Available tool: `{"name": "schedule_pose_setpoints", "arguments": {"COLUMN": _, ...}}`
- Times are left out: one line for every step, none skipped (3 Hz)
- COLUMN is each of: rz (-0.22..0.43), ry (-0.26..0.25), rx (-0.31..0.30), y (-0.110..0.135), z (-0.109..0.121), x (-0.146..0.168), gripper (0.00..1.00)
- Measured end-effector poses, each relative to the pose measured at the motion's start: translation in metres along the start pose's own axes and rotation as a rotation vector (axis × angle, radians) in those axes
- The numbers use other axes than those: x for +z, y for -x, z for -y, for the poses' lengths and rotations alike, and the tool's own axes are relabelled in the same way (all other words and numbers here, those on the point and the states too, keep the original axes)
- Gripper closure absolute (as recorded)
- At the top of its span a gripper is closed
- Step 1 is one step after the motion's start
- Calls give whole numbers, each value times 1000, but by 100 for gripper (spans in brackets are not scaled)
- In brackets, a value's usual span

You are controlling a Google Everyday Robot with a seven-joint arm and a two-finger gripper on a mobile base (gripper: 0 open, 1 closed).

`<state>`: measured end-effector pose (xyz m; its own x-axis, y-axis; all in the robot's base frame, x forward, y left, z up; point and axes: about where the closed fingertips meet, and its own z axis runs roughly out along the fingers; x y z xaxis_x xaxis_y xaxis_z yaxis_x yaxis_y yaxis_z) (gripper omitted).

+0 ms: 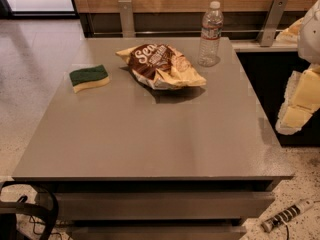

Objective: Pick water bottle

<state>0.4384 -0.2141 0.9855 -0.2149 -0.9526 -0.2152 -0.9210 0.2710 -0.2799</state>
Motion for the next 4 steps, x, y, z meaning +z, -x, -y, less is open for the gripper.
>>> {"name": "schedule_pose_setpoints", "arguments": {"rz": 0, "ry": 0, "rx": 0, "y": 0, "z": 0, "x": 0, "gripper": 0}}
{"name": "schedule_pose_setpoints", "arguments": {"rz": 59, "ry": -44, "rx": 32, "y": 0, "z": 23, "x": 4, "gripper": 0}}
{"name": "schedule_pose_setpoints", "arguments": {"rz": 237, "ry": -143, "rx": 119, "y": -1, "z": 80, "x": 12, "gripper": 0}}
{"name": "schedule_pose_setpoints", "arguments": {"rz": 465, "ry": -221, "rx": 227, "y": 3, "z": 133, "x": 22, "gripper": 0}}
